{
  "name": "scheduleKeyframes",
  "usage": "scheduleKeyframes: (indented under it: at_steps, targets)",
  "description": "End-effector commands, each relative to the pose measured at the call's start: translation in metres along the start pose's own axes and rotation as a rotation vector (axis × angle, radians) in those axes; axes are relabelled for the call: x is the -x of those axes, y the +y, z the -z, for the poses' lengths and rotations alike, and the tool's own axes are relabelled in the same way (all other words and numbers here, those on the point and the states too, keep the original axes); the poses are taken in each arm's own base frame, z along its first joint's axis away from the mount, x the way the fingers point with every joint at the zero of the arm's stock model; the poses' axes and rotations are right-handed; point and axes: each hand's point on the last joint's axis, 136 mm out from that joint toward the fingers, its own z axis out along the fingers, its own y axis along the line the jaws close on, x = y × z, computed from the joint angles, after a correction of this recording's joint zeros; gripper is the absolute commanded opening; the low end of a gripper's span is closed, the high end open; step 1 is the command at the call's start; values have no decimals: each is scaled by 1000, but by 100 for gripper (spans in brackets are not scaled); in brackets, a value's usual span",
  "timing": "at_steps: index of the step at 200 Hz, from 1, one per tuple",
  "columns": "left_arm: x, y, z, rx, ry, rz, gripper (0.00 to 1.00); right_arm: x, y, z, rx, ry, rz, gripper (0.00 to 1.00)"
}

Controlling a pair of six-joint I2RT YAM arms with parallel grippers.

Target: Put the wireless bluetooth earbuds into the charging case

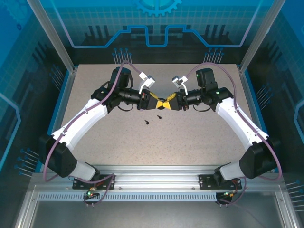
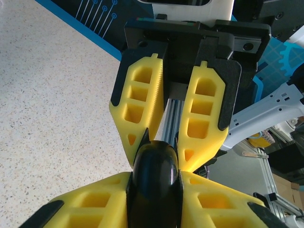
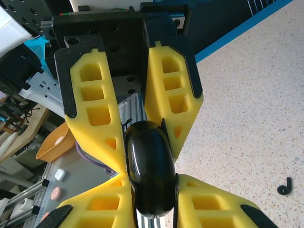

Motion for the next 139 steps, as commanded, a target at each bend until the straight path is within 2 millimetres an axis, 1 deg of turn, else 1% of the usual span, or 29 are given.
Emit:
scheduleKeyframes:
  at_steps: [1,31,54,80,108,139]
  targets:
    - [6,3,0,47,-26,-30,35,10,21,-1,50,-14,51,14]
    - [6,15,-3,82,-36,1,44,15,9,5,5,-45,26,12]
    - [8,19,-6,83,-47,21,44,17,-1,9,-33,-62,3,13]
    - [10,22,-9,72,-64,47,47,20,-11,13,-67,-88,-17,12]
    - [11,22,-10,58,-85,65,51,24,-16,18,-95,-116,-26,12]
    - [15,21,-11,38,-118,87,50,28,-22,23,-125,-148,-41,11]
